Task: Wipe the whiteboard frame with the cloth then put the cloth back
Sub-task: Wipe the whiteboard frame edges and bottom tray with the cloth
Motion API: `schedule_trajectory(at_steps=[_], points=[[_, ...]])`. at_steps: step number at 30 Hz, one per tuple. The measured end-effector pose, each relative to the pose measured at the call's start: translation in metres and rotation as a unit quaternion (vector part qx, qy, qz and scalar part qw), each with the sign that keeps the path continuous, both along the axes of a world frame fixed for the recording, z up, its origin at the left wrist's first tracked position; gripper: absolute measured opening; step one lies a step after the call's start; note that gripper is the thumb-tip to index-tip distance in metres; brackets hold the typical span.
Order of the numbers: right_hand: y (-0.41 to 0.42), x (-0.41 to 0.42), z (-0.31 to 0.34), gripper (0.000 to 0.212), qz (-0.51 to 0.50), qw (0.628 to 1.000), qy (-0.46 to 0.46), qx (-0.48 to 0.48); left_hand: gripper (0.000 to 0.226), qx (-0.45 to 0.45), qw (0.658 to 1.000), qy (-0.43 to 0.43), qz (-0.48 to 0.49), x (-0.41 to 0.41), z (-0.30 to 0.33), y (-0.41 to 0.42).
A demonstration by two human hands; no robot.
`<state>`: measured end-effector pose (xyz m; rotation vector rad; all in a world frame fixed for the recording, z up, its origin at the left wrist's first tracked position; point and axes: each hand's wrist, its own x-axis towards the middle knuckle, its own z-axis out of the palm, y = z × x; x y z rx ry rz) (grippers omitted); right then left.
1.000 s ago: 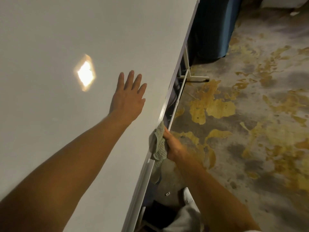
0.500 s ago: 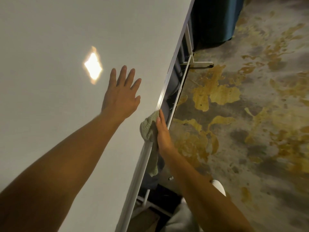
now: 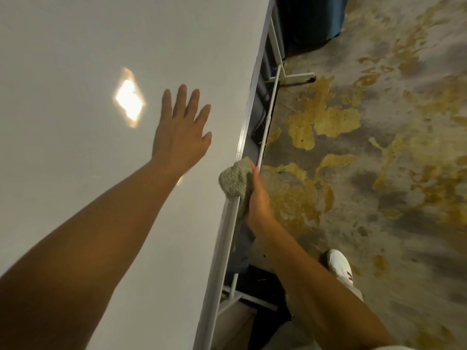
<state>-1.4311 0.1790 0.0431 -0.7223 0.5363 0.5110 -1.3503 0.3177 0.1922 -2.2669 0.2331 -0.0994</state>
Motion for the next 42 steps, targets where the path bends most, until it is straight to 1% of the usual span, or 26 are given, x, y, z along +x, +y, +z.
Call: schedule_trajectory(at_steps=[1,2,5,8,10,13,15,19,24,27,30,35,42], points=[[0.003,-0.007,0.001,0.042,0.010,0.999,-0.023,-0.038,0.077,0.005,1.000,-0.002,0.001,0.000,-0.001,0.001],[0.005,-0.016,0.005,0.039,0.023,0.996,-0.053,-0.072,0.077,0.011,1.000,-0.002,0.003,-0.001,-0.001,0.002],[0.014,-0.041,0.006,0.051,0.043,0.979,-0.150,-0.131,0.078,0.013,1.000,-0.003,0.006,-0.005,-0.003,0.005],[0.017,-0.052,0.007,0.058,0.041,0.966,-0.199,-0.162,0.077,0.015,1.000,-0.002,0.008,-0.009,-0.005,0.004],[0.016,-0.054,0.008,0.059,0.046,0.961,-0.205,-0.179,0.077,0.017,1.000,-0.002,0.008,-0.011,-0.005,0.003],[0.016,-0.059,0.010,0.060,0.038,0.961,-0.210,-0.178,0.077,0.020,1.000,0.002,0.007,-0.017,-0.005,0.001],[0.017,-0.062,0.010,0.058,0.024,0.965,-0.196,-0.174,0.077,0.015,1.000,0.002,0.004,-0.020,-0.005,0.002],[0.024,-0.081,0.006,0.056,-0.003,0.965,-0.169,-0.199,0.078,0.019,1.000,0.002,0.001,-0.026,-0.008,0.003],[0.030,-0.103,0.008,0.057,0.023,0.955,-0.168,-0.245,0.080,0.031,1.000,-0.004,0.003,-0.035,-0.012,0.007],[0.029,-0.112,0.010,0.062,0.040,0.954,-0.174,-0.240,0.082,0.049,0.999,-0.005,0.000,-0.045,-0.016,0.008],[0.027,-0.126,0.012,0.065,0.046,0.953,-0.175,-0.244,0.082,0.046,0.999,-0.003,-0.003,-0.051,-0.015,0.008],[0.027,-0.156,0.015,0.065,0.077,0.958,-0.154,-0.228,0.084,0.044,0.999,0.003,0.003,-0.070,-0.016,0.009],[0.028,-0.191,0.017,0.065,0.103,0.956,-0.144,-0.235,0.084,0.044,0.999,0.002,0.011,-0.109,-0.019,0.010]])
